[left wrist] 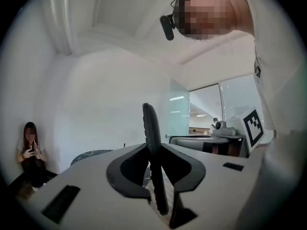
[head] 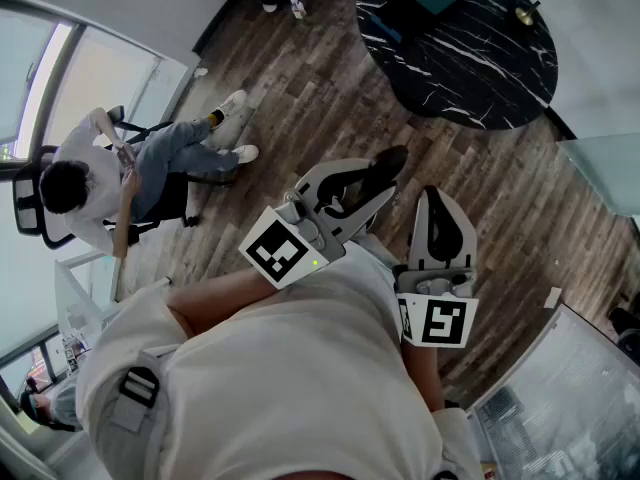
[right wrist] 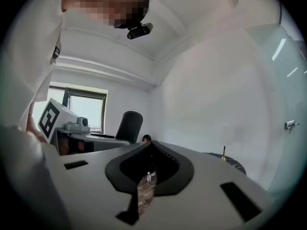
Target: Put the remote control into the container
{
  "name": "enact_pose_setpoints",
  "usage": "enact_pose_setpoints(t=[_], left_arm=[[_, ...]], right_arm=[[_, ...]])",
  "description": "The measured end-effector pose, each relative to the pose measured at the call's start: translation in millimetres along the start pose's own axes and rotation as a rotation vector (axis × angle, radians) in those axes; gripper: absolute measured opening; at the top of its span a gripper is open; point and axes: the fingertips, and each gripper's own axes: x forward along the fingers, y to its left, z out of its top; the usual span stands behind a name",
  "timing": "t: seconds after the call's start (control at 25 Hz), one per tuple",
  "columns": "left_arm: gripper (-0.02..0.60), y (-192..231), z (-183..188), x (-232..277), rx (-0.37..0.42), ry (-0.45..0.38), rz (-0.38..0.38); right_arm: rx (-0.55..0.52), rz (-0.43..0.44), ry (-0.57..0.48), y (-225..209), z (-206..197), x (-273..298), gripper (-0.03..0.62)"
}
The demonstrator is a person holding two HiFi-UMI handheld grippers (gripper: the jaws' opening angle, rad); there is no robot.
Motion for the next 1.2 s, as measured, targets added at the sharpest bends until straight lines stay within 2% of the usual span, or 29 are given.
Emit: enact_pose_setpoints(t=[0.28, 0.56, 0.88, 1.2], left_arm=[[0.083, -14.5, 0.7, 1.4, -0.010, -0.010, 0.001], [0.083, -2.8, -3.4, 3.9, -0.032, -0.005, 0.027], [0.083, 29.0, 1.7, 37.9, -0.022, -0.030, -0.005], [0.083, 88.2, 12.8, 82.0, -0.007, -0.036, -0.037]], right_arm=[[-0.010, 0.023, 0.017, 1.0, -6.6, -8.1, 0.011], [0.009, 0.030, 0.013, -7.6, -5.7, 3.2, 0.011], [0.008, 0.009, -0.003, -34.5, -1.5, 39.1, 0.012], [0.016, -0.015, 0.007, -69.8, 2.0, 102.6, 0.012]])
